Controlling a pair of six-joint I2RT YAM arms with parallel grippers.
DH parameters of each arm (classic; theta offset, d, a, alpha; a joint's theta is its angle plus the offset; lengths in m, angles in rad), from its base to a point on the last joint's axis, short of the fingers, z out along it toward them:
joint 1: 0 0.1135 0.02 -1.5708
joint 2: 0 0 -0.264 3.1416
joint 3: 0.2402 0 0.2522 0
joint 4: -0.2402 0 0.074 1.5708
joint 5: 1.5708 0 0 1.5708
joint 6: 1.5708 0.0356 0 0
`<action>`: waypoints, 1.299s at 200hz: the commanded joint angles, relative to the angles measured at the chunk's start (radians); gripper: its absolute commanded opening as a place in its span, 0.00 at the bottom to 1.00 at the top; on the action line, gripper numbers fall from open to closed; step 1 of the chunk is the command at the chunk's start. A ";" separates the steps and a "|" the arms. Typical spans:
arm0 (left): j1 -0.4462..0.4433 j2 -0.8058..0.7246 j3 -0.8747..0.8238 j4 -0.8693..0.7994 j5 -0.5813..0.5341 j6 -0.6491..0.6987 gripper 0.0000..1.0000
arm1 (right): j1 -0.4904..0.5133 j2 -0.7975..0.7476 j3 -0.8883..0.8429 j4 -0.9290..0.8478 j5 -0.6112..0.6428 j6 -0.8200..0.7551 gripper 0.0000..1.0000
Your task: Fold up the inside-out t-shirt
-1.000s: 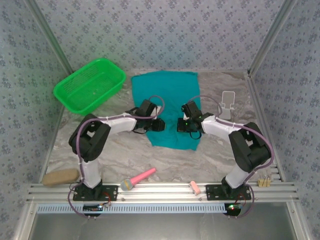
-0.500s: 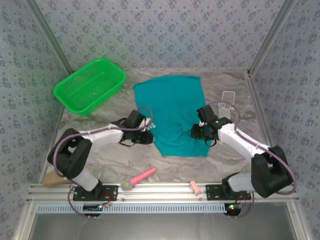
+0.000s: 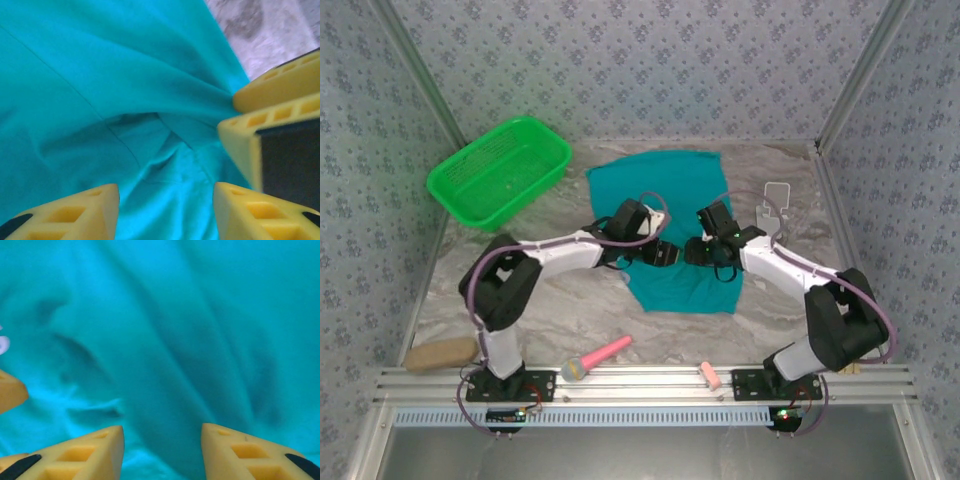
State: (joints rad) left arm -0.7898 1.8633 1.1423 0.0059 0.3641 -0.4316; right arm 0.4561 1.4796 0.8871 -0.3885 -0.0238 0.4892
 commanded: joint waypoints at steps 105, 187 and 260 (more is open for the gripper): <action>-0.015 -0.300 -0.120 -0.181 0.043 0.209 0.00 | -0.218 -0.033 0.087 -0.135 -0.304 -0.016 0.00; 0.043 -0.196 -0.354 0.143 0.250 0.010 0.45 | -0.192 -0.007 0.027 -0.097 -0.148 -0.135 0.38; 0.043 -0.193 -0.208 -0.004 0.103 0.099 0.56 | -0.027 -0.129 0.084 -0.164 -0.245 -0.011 0.39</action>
State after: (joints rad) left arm -0.7460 1.6714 0.8696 0.0467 0.5449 -0.3771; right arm 0.3756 1.3136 0.9672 -0.5331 -0.2031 0.4057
